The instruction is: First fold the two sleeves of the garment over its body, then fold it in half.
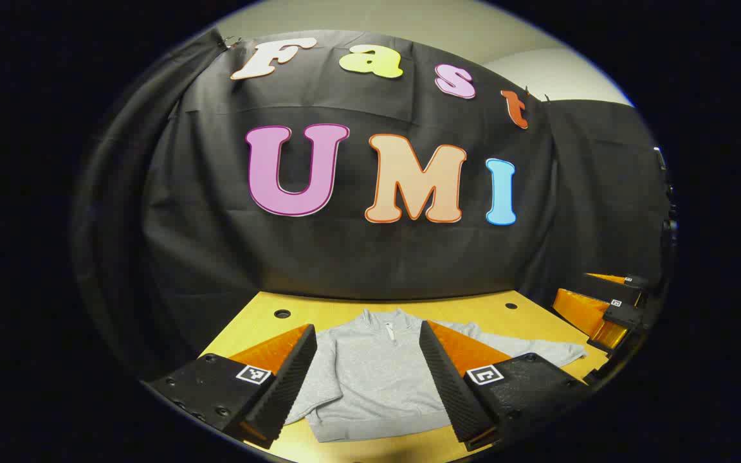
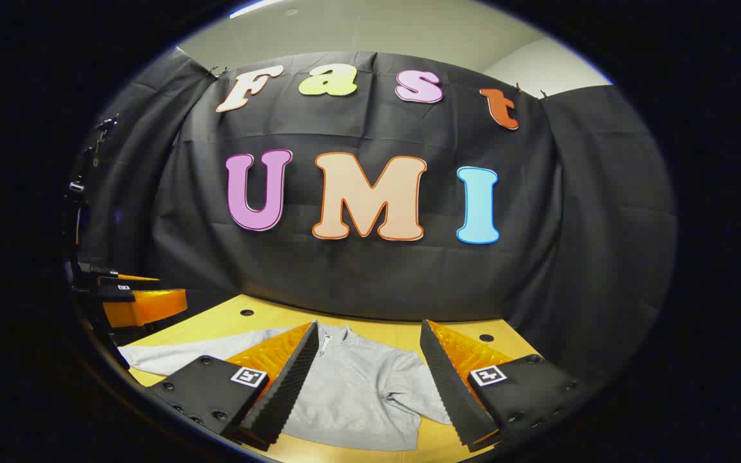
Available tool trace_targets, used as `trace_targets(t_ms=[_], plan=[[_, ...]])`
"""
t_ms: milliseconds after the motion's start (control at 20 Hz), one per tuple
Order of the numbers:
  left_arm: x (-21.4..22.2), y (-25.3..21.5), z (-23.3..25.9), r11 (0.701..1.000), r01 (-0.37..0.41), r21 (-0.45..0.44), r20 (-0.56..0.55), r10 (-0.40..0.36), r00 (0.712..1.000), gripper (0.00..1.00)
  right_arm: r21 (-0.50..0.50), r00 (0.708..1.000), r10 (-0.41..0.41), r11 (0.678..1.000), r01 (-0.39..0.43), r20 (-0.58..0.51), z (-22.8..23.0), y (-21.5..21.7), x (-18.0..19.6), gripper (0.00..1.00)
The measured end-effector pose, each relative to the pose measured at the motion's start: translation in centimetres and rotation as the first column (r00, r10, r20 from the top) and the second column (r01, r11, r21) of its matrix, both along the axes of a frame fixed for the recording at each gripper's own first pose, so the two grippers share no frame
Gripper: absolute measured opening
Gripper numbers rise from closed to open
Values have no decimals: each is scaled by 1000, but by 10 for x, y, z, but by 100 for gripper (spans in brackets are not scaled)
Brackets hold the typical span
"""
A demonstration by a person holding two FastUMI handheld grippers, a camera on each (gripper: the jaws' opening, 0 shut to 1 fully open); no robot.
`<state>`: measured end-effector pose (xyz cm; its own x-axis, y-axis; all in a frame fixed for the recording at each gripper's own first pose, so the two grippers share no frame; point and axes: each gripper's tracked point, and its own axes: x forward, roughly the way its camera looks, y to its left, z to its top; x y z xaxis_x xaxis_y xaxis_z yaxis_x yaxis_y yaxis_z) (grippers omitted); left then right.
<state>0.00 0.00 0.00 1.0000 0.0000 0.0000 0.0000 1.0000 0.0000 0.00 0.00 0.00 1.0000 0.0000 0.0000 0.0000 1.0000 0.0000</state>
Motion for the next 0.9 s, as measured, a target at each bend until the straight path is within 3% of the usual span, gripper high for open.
trace_targets(t_ms=[50,450,900], plan=[[1,-3,-1,1000,6,2,-5,-6,1000,94,-1,1000,4,1000,-4,-3,-2,1,0,100],[1,-14,-8,1000,27,17,-29,-26,999,94,38,999,-41,998,41,-8,-4,-24,-8,99],[0,-1,-10,1000,-20,-13,-23,20,1000,94,56,986,-168,984,168,-18,-9,-85,-10,99]])
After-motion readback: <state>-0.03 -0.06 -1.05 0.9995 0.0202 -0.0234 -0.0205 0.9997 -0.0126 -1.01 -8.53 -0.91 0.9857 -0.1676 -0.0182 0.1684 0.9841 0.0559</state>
